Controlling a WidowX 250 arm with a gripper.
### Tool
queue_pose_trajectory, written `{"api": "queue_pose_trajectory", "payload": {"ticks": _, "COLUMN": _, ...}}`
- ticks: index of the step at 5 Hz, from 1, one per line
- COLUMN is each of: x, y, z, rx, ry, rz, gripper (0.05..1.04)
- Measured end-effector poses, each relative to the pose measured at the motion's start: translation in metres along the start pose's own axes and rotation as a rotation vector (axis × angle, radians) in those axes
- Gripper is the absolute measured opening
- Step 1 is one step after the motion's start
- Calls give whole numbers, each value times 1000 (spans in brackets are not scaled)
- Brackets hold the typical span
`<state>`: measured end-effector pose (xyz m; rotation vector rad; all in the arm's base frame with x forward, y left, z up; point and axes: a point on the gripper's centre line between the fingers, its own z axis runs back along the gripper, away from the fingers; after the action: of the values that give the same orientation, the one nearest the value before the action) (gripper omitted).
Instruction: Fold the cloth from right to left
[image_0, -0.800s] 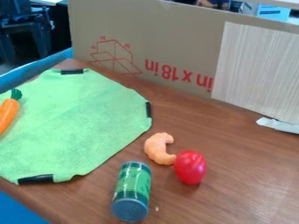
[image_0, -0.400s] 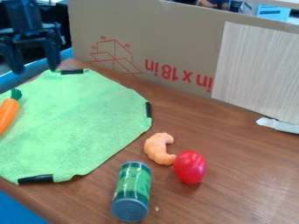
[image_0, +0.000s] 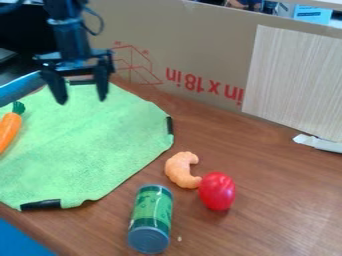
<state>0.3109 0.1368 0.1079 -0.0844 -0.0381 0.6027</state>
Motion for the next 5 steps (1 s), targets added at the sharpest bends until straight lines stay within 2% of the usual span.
{"api": "queue_pose_trajectory", "payload": {"ticks": 1, "x": -2, "y": -30, "z": -9, "rx": -29, "ry": -50, "rz": 2, "gripper": 1000}}
{"api": "queue_pose_trajectory", "payload": {"ticks": 2, "x": 1, "y": -57, "z": -15, "rx": -59, "ry": -124, "rz": 11, "gripper": 1000}}
{"api": "queue_pose_trajectory", "payload": {"ticks": 3, "x": 8, "y": -73, "z": -16, "rx": -59, "ry": -212, "rz": 6, "gripper": 1000}}
{"api": "queue_pose_trajectory", "payload": {"ticks": 5, "x": 24, "y": -91, "z": -36, "rx": -30, "ry": -224, "rz": 33, "gripper": 1000}}
